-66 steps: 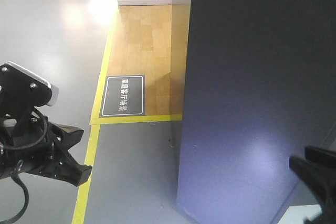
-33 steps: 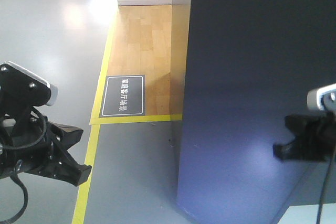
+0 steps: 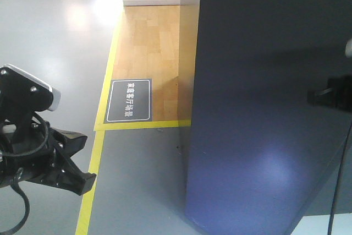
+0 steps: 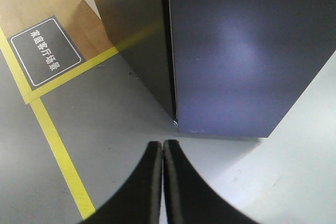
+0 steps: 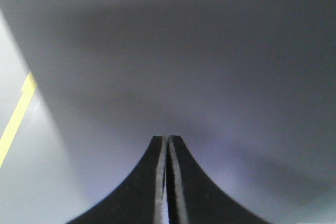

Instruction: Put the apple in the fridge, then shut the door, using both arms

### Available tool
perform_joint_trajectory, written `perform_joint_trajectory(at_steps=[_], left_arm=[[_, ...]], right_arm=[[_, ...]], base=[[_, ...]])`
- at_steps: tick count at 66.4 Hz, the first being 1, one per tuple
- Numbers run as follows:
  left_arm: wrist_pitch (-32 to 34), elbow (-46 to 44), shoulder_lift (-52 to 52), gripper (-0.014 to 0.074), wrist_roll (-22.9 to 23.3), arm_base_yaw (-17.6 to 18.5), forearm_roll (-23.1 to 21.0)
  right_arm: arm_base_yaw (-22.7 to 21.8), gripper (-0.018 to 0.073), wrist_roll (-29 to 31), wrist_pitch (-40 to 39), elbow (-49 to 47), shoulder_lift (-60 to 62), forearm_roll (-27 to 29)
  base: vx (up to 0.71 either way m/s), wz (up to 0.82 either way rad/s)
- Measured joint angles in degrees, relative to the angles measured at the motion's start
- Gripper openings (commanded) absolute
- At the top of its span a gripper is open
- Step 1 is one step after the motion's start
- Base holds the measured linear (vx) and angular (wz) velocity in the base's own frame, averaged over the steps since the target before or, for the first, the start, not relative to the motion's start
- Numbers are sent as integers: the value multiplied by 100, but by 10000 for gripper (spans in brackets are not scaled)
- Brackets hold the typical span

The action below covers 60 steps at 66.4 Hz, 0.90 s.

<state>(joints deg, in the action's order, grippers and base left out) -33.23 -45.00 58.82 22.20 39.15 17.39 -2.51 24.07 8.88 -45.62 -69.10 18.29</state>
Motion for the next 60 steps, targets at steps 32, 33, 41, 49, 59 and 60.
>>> perform_joint_trajectory(at_steps=[32, 33, 41, 49, 59, 60], left_arm=[[0, 0, 0, -6, 7, 0, 0], [0, 0, 0, -6, 7, 0, 0], [0, 0, 0, -6, 7, 0, 0], [0, 0, 0, -6, 7, 0, 0], [0, 0, 0, -6, 7, 0, 0], [0, 0, 0, -6, 7, 0, 0]], right_arm=[[11, -6, 86, -1343, -822, -970, 97], [11, -6, 86, -1367, -865, -1020, 97], [6, -6, 86, -1525, -1207, -1411, 140], [6, -6, 86, -1601, -1581, -1834, 268], [6, -6, 86, -1538, -2234, -2450, 338], [6, -6, 86, -1498, -2300, -2533, 346]], base=[[0, 0], [0, 0], [0, 0], [0, 0], [0, 0], [0, 0]])
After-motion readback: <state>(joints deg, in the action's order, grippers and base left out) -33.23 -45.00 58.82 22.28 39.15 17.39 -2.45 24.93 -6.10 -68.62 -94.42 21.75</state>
